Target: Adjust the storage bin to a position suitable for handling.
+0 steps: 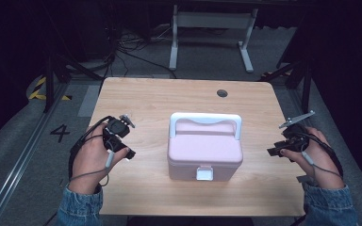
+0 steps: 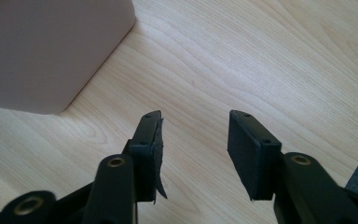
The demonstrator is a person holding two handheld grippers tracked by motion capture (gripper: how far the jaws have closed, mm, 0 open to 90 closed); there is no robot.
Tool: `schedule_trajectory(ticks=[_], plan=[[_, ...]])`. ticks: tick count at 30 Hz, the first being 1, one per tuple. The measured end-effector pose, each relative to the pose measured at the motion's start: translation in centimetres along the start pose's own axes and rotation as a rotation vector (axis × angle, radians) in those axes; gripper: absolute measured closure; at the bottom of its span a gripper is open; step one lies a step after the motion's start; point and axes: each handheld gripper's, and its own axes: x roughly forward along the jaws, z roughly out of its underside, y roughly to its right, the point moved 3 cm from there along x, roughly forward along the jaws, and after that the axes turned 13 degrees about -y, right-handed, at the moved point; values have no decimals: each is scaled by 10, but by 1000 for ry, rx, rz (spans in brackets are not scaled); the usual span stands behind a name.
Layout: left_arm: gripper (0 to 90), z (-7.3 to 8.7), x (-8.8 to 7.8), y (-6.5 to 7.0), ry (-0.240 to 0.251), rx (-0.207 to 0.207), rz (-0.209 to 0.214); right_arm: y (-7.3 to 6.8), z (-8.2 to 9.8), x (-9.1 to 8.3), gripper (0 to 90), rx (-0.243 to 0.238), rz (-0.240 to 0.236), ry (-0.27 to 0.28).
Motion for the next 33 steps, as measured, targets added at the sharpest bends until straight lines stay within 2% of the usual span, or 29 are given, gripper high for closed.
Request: schedule_trajectory(ticks=[1, 2, 5, 6, 12, 13, 15, 16, 17, 18, 19, 22, 23, 25, 26, 28, 30, 31, 32, 33], plan=[[342, 0, 1, 1, 1, 4, 3, 0, 0, 1, 548, -1, -4, 6], [347, -1, 0, 3, 17, 19, -11, 0, -1, 1, 540, 1, -8, 8], [353, -2, -4, 7, 61, 27, 18, -1, -1, 1, 534, -3, -13, 14], [354, -2, -4, 7, 61, 27, 18, -1, -1, 1, 534, -3, -13, 14], [354, -2, -10, 14, 131, 76, 29, -2, 0, -1, 526, -6, -16, 24], [354, -3, -12, 17, 161, 95, 44, -2, 0, 0, 524, -8, -13, 22], [355, -5, -15, 20, 213, 130, 48, -3, 0, 0, 523, -5, -11, 25], [357, -5, -15, 20, 213, 130, 48, -3, 0, 0, 523, -5, -11, 25], [369, -7, -18, 23, 261, 146, 80, -4, 0, 0, 524, -9, -14, 26], [379, -7, -18, 23, 261, 146, 80, -5, 0, 0, 524, -10, -14, 27], [382, -9, -20, 25, 305, 159, 107, -5, 0, 0, 526, -16, -14, 26], [387, -11, -21, 28, 397, 147, 80, -6, 0, 1, 526, -21, -6, 21], [386, -11, -21, 28, 397, 147, 80, -6, 0, 1, 526, -21, -6, 21], [386, -14, -22, 30, 472, 154, 71, -6, 2, 1, 524, -22, -4, 19], [385, -15, -22, 31, 494, 154, 73, -6, 3, 1, 524, -20, -3, 20], [372, -18, -23, 31, 522, 150, 101, -6, 4, 1, 524, -14, 1, 24], [362, -23, -22, 30, 545, 152, 113, -6, 6, 2, 525, -13, -4, 25], [357, -26, -22, 31, 559, 141, 136, -6, 7, 2, 524, -17, -4, 22], [343, -26, -22, 31, 559, 141, 136, -6, 7, 2, 524, -17, -4, 22], [343, -29, -22, 32, 570, 142, 160, -7, 9, 3, 524, -16, -6, 18]])
